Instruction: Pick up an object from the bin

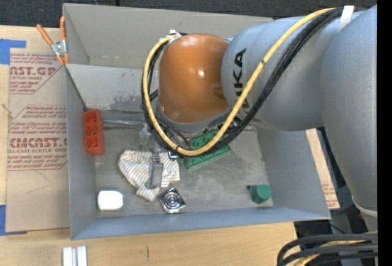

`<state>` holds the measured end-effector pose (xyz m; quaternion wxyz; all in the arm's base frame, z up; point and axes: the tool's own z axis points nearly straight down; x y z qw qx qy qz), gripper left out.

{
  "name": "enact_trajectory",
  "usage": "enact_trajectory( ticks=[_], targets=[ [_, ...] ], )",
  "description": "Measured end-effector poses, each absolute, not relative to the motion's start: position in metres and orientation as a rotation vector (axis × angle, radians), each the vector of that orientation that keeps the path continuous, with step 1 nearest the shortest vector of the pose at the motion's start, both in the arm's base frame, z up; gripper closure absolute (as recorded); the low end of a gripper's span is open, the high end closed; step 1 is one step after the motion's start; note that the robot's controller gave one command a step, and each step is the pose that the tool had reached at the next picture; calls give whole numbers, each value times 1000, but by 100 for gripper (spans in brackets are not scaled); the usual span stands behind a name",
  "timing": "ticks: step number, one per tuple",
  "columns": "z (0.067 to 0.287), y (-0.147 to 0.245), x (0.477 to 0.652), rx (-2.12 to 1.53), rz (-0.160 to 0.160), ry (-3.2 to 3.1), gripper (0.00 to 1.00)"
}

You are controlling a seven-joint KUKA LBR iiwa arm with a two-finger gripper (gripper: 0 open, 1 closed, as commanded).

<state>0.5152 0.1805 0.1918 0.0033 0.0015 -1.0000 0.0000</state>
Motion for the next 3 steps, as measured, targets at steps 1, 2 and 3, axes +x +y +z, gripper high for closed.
enact_trajectory(
  ticks=[1,2,3],
  targets=[
    [196,180,517,2,-2,-3142,0],
    [165,177,521,74,-5,-3149,0],
    [104,177,518,191,-3,-3140,0]
  ],
)
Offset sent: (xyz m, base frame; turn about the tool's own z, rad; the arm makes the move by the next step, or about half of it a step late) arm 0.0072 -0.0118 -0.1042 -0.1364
